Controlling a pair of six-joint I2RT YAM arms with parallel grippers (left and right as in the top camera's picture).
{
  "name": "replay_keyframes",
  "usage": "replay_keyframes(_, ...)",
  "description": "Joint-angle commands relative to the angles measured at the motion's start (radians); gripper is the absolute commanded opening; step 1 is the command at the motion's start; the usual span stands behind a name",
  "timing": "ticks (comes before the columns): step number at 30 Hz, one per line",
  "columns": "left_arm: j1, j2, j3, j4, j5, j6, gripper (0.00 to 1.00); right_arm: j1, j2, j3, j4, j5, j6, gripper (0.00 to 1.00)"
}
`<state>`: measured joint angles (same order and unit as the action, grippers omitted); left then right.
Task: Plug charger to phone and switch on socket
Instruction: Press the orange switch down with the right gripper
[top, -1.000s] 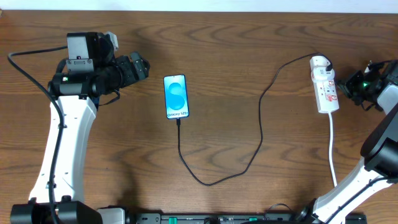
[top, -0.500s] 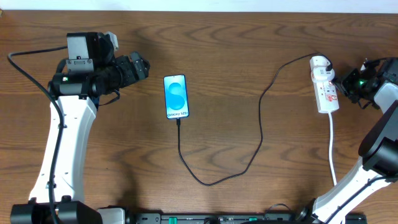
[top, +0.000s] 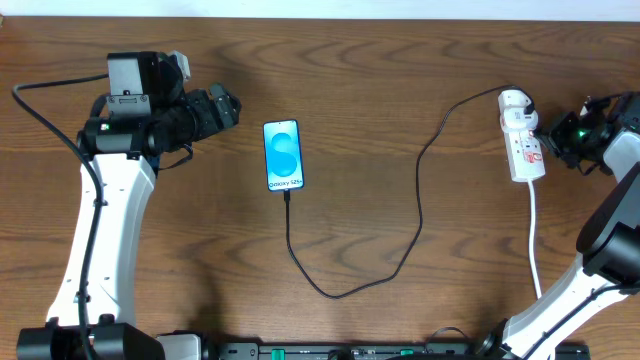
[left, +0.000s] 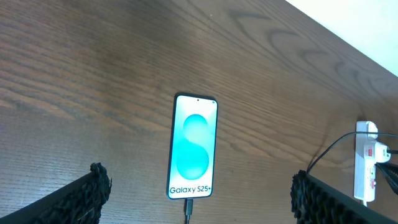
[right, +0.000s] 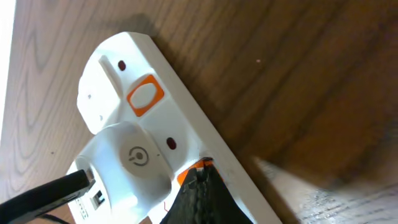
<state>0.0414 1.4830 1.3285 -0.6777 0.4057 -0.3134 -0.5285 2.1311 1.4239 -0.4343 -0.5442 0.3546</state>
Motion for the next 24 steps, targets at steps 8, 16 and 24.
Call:
replay_keyframes(8,0.001,0.002,0.006,-0.003,0.002,0.010,0.94,0.043,0.014,-0.020,-0.023,0.018,-0.076,0.01)
replay_keyframes(16,0.001,0.002,0.006,-0.003,0.002,0.010,0.94,0.073,0.015,-0.020,-0.019,0.018,-0.090,0.01)
replay_keyframes(24,0.001,0.002,0.006,-0.003,0.002,0.010,0.94,0.098,0.015,-0.020,-0.023,0.018,-0.091,0.01)
